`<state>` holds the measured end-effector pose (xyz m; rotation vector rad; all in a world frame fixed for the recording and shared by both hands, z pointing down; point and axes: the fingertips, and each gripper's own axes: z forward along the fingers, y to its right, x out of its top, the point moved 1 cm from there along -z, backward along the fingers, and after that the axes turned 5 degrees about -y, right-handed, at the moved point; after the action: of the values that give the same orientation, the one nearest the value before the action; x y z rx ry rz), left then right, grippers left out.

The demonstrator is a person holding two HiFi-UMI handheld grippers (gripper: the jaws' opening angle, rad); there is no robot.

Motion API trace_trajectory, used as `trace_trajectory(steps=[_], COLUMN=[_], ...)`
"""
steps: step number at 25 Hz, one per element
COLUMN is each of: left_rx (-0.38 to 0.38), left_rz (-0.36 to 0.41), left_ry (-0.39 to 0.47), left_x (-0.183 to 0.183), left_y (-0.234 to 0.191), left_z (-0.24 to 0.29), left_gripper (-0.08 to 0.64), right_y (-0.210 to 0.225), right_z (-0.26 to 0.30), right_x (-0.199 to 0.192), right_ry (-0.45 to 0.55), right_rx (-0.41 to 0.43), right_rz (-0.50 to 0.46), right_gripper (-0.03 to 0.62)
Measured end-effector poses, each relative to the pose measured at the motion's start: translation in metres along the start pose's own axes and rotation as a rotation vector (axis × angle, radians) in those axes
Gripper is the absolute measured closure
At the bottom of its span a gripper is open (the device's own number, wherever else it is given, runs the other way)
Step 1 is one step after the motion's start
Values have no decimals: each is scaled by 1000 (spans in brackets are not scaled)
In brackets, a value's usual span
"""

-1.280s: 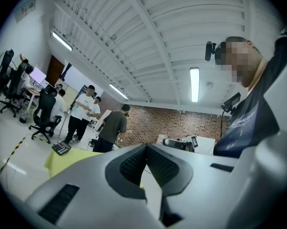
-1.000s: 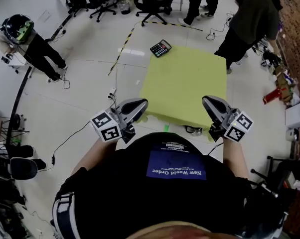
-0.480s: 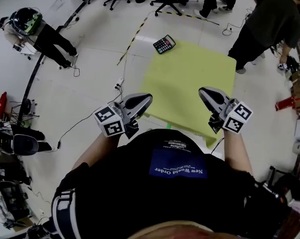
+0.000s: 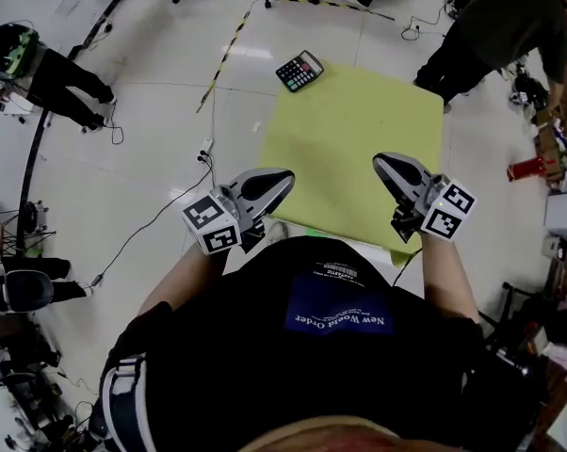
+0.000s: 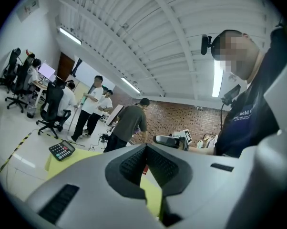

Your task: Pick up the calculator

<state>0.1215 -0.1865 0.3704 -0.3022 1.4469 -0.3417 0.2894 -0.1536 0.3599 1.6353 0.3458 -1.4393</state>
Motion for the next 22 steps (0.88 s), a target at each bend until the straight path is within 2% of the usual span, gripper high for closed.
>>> trace_trajectory(steps=[5,7,8,14,16,18,22], left_rx=[9,21,30,99,102,106,132], left_rz=[2,-9,-14,-84,-91,-98,-109], left_ry=[-4,-9,-13,-19,-13,-26,-47], left_x=[5,1,-2,-27,-32,-43,-59], left_y=[-53,-78,-90,-157,-173,-184,-209], left_z=[-3,-10,-15,-44,-50,-57,-76], left_gripper=[554,554,554,554,554,554,554], right_y=[47,73,88,197,239,279,344], right_z=[40,64,77,158,182,201,239], right_x=[1,1,0,-32,-42,-53,-71], right_ry=[-28,-55,-69,-185,-218,-252,-316], right_rx=[-57,-71,-81,-174,-227,-278,-338], right_rz=[61,66,69,123,126,129,177], right_gripper=[606,520,520,452,394,365,365])
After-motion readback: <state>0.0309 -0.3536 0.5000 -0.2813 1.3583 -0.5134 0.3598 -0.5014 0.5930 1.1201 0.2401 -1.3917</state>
